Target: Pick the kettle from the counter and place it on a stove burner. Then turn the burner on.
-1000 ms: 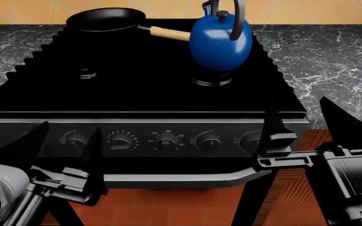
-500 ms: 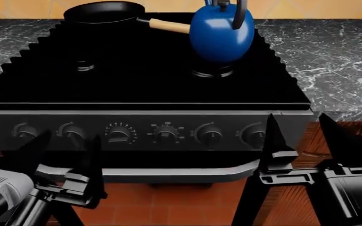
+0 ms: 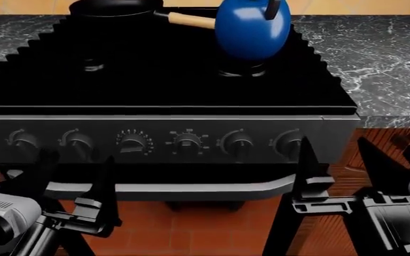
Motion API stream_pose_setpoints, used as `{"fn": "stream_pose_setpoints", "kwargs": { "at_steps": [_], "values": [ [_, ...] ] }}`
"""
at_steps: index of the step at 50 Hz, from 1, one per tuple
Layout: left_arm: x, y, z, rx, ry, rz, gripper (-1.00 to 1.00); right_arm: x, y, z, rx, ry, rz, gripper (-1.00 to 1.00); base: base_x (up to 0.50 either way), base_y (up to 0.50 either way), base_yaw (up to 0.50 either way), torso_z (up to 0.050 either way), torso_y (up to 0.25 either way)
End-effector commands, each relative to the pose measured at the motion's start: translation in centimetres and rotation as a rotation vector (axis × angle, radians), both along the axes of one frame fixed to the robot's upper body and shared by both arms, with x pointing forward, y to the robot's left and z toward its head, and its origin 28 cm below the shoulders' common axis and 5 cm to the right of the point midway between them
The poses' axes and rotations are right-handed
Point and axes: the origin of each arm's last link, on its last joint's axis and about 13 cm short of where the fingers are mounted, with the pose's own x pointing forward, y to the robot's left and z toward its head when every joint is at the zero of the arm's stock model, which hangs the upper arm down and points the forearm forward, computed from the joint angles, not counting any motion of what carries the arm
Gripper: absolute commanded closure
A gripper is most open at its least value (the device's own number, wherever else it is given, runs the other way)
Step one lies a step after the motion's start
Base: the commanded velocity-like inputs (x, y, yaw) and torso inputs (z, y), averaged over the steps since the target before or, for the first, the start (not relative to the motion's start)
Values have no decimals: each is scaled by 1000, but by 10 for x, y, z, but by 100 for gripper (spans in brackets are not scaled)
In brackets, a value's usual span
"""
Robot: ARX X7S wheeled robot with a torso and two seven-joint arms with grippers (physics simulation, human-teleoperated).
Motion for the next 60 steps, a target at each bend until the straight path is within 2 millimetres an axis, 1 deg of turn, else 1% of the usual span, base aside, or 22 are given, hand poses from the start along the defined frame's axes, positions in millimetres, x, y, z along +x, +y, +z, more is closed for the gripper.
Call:
{"fn": "stream_pose_setpoints", "kwargs": {
  "at_steps": [1,19,35,46,60],
  "values": [
    [0,0,-1,-2,2,-1,-100,-1,-1,-2,6,7,-8,-100,0,0,0,-30,0],
    [1,-1,-3,-4,9,-3,-100,-1,-2,-9,8,53,-19,-100,0,0,0,-30,0],
    [1,0,-3,-7,10,2,-100,-1,-2,-9,9,65,-22,-100,0,0,0,-30,0],
    [2,1,-4,-6,12,4,-100,2,-1,-13,8,87,-21,-100,0,0,0,-31,0],
    [2,1,-5,-9,16,7,-100,2,-2,-16,15,95,-30,-100,0,0,0,-31,0]
  ]
}}
